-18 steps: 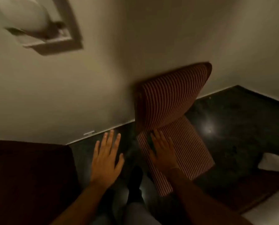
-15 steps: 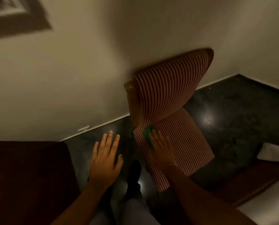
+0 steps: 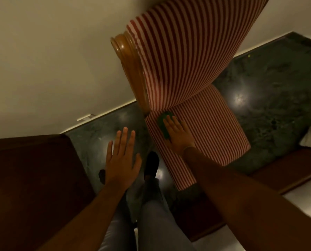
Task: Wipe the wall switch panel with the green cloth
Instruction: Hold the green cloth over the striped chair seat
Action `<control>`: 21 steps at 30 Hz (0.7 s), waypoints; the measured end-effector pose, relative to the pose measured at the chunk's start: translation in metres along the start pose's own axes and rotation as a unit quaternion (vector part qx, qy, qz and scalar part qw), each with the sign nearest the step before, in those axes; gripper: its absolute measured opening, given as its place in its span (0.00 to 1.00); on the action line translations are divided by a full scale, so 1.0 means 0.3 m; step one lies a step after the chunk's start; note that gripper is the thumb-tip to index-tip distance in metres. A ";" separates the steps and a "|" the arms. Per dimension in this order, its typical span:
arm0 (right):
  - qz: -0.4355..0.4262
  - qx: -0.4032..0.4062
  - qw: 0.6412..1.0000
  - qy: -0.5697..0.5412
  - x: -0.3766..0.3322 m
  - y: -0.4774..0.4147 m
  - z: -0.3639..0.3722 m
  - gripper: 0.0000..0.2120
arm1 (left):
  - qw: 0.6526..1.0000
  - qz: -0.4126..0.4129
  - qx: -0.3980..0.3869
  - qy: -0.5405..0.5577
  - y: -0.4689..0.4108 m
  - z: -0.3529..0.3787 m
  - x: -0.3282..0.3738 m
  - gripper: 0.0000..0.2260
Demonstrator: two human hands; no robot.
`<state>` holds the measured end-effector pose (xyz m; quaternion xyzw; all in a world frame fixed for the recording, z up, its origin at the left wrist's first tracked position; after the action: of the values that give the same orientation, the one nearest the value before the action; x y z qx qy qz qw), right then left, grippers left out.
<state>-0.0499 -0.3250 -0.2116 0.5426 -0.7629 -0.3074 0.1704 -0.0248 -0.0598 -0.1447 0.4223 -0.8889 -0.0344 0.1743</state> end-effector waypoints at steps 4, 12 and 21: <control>-0.018 -0.024 1.000 -0.010 0.002 -0.042 0.031 0.40 | 1.000 -0.011 -0.002 0.010 -0.031 0.014 0.004 0.38; -0.024 -0.028 0.995 -0.091 0.009 -0.118 0.020 0.43 | 1.000 -0.026 -0.010 0.005 -0.020 0.041 -0.014 0.39; -0.040 -0.021 0.994 -0.099 -0.025 0.006 -0.059 0.42 | 0.999 -0.026 -0.021 -0.006 0.072 -0.044 -0.050 0.37</control>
<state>-0.0380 -0.3226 -0.1966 0.5361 -0.7469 -0.3824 0.0925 -0.0274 -0.0334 -0.1321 0.4416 -0.8775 -0.0599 0.1769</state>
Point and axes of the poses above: each hand's wrist, its own y-axis away from the middle knuckle, its own z-axis out of the palm, x = y × z, the point moved 1 cm from there along -y, towards the middle knuckle, and after that the axes turned 12 degrees about z, right-handed, at the moved point
